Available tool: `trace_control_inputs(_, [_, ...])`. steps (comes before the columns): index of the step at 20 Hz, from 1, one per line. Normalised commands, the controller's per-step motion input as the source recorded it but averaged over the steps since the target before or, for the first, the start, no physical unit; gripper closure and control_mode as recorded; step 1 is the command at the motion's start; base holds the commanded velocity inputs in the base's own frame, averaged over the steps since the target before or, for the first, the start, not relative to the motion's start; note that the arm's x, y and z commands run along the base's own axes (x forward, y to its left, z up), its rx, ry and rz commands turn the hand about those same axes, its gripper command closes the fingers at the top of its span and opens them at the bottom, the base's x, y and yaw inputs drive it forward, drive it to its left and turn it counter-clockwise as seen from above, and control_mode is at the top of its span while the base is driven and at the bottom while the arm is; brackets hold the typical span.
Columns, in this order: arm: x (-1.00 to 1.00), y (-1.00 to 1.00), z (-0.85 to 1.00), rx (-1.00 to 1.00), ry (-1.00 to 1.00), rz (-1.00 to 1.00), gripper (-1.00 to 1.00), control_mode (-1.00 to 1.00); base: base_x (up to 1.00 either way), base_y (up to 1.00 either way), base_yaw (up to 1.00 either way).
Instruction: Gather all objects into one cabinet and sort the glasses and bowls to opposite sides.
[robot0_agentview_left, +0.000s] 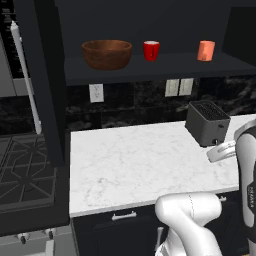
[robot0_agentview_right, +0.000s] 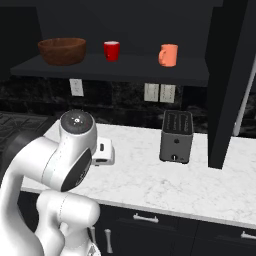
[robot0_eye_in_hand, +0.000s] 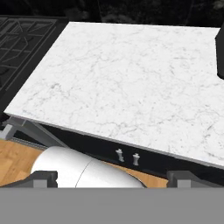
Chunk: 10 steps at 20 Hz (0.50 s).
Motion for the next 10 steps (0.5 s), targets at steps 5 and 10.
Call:
trace_control_inputs(5, [0.0, 0.0, 0.0, 0.0, 0.0, 0.0, -1.0, -1.0, 0.0, 0.0, 0.0])
trace_control_inputs(10, [0.0, 0.0, 0.0, 0.0, 0.0, 0.0, -1.0, -1.0, 0.0, 0.0, 0.0])
